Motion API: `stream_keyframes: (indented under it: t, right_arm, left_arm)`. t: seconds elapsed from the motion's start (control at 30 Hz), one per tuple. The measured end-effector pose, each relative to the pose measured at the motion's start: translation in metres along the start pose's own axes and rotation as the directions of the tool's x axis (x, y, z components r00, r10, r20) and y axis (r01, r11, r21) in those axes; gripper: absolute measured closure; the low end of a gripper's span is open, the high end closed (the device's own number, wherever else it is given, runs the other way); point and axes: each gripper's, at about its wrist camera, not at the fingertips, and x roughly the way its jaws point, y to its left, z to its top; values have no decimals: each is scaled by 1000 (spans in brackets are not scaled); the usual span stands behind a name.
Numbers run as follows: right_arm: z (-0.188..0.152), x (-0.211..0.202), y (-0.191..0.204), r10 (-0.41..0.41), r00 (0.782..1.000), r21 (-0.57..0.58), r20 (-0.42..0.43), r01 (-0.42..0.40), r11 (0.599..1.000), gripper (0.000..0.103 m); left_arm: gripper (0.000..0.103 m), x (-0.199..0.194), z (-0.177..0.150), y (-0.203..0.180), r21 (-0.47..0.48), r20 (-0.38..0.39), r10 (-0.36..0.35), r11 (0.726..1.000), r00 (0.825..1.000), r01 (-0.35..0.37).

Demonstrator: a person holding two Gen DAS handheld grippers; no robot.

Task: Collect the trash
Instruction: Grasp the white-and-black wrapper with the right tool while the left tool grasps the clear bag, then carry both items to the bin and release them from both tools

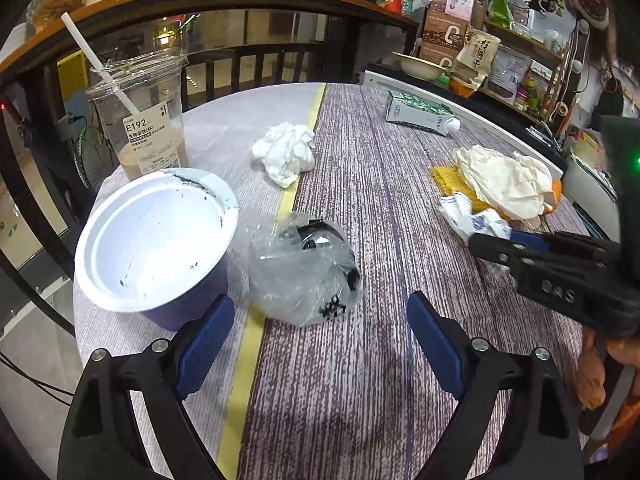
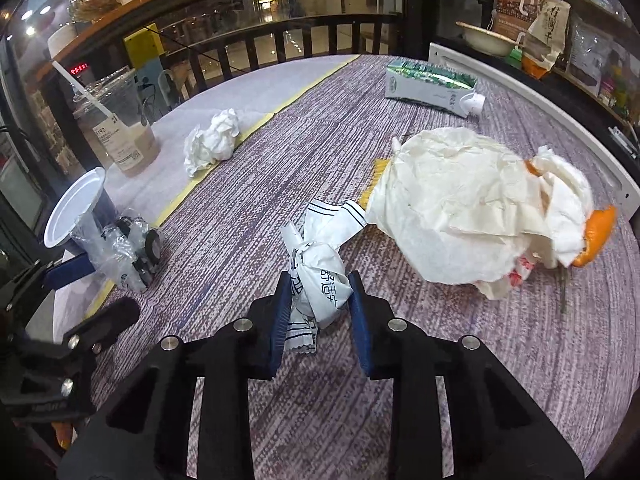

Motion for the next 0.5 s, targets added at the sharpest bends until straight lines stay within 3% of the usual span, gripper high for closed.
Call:
stream_keyframes:
  t: [0.2, 0.27, 0.5]
  right_arm:
    - [-14, -26, -3, 11, 999, -11, 36, -11, 1000, 74]
    - [-22, -36, -5, 18, 999, -17, 45, -17, 1000, 74]
    - [-40, -59, -15, 30, 997, -1, 67, -30, 1000, 74]
  left_arm:
    - [21, 11, 8, -3, -30, -1, 2, 1000, 1000, -2]
    - [31, 15, 11, -5, -30, -25, -4, 1000, 1000, 3]
    - [48, 27, 16, -2, -52, -80, 17, 998, 997, -21]
